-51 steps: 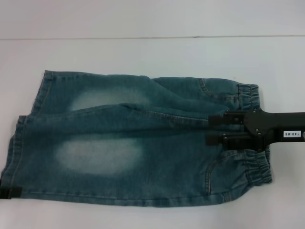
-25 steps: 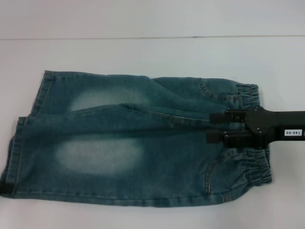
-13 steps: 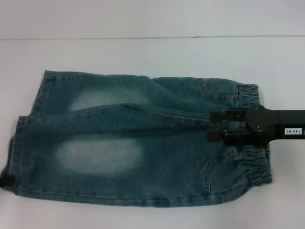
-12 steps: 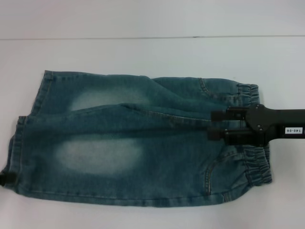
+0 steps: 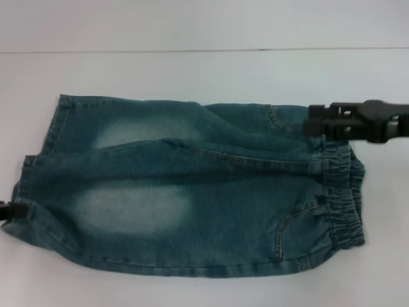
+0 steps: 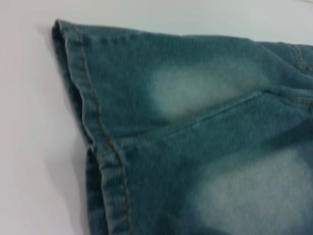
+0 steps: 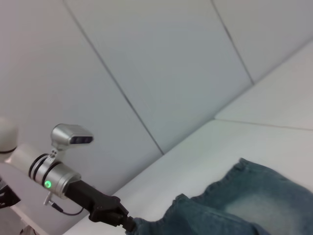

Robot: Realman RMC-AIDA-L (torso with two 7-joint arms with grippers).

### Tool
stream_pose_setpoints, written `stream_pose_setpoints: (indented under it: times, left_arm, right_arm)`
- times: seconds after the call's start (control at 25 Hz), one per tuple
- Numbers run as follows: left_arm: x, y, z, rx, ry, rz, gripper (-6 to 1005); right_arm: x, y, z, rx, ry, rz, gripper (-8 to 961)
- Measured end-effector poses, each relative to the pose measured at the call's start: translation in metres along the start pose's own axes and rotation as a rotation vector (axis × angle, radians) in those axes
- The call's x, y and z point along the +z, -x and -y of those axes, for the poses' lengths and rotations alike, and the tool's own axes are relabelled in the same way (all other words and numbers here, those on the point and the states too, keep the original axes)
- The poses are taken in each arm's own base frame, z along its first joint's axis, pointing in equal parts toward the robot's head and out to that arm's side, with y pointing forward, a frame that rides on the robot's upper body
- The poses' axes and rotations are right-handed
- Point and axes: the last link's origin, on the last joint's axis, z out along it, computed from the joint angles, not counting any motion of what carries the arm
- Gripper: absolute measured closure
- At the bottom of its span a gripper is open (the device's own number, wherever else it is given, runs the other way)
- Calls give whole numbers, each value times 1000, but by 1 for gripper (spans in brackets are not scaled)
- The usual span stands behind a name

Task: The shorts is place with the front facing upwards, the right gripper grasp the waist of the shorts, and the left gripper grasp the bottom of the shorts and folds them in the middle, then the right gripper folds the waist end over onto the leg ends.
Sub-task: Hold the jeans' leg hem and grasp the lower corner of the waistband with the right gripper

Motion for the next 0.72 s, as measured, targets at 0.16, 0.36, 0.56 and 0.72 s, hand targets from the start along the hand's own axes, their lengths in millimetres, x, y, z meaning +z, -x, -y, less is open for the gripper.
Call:
stream_pose_setpoints:
  times: [0.16,0.36,0.56,0.72]
  left_arm:
    - [2,-6,-2,0,5,-3,973]
    - [2,-13,-3,-17,11,-28,973]
    - [0,-18,-4,-17,23,-60,973]
    - [-1,-21,-4,-16,25,-68,973]
  right_arm:
    - [-11,15,3,37,-32,-56,161]
    - [-22,24,1,16,-103,-214,161]
    - [-27,18,2,-1,-143,-361,161]
    - [-30,13,5,-1,-171,-422,161]
